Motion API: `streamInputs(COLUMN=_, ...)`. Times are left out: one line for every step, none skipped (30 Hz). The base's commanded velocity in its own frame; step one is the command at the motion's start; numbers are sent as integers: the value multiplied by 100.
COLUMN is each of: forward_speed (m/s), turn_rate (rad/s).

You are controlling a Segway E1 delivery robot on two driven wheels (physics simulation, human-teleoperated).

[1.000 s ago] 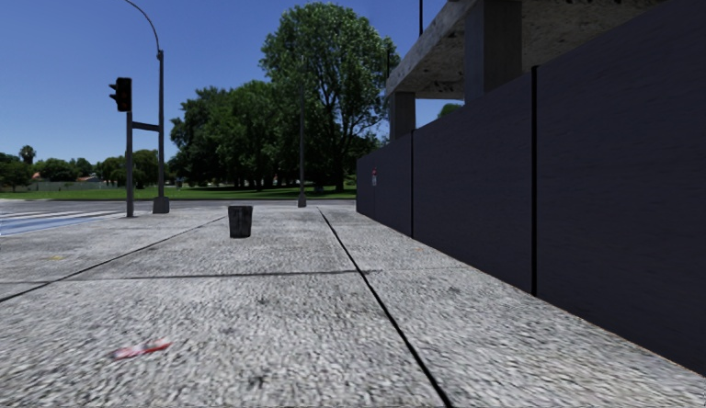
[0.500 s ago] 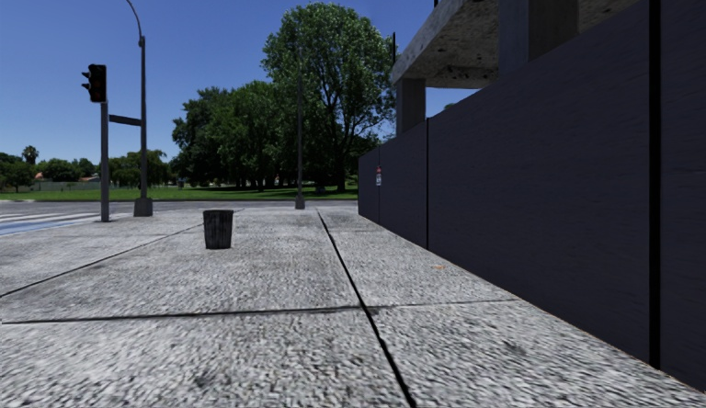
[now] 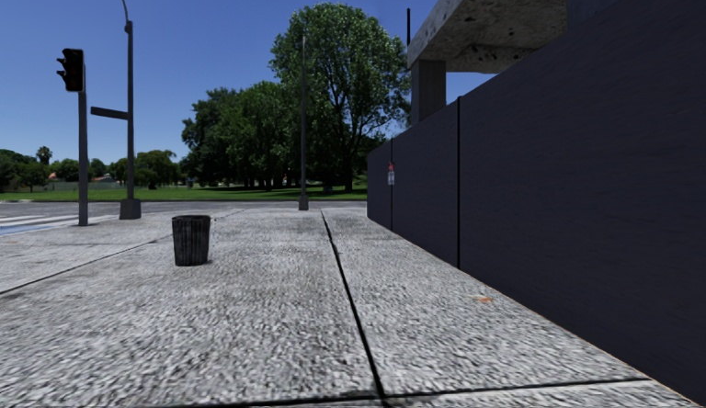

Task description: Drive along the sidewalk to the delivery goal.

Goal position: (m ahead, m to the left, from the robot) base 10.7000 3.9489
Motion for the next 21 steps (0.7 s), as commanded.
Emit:
streamInputs(forward_speed=200, turn_rate=23)
streamInputs(forward_speed=200, turn_rate=23)
streamInputs(forward_speed=200, turn_rate=23)
streamInputs(forward_speed=200, turn_rate=23)
streamInputs(forward_speed=200, turn_rate=24)
streamInputs(forward_speed=200, turn_rate=24)
streamInputs(forward_speed=200, turn_rate=24)
streamInputs(forward_speed=200, turn_rate=24)
streamInputs(forward_speed=200, turn_rate=24)
streamInputs(forward_speed=200, turn_rate=24)
streamInputs(forward_speed=200, turn_rate=24)
streamInputs(forward_speed=200, turn_rate=24)
streamInputs(forward_speed=200, turn_rate=24)
streamInputs(forward_speed=200, turn_rate=24)
streamInputs(forward_speed=200, turn_rate=24)
streamInputs(forward_speed=200, turn_rate=24)
streamInputs(forward_speed=200, turn_rate=24)
streamInputs(forward_speed=200, turn_rate=26)
streamInputs(forward_speed=200, turn_rate=26)
streamInputs(forward_speed=200, turn_rate=30)
streamInputs(forward_speed=200, turn_rate=36)
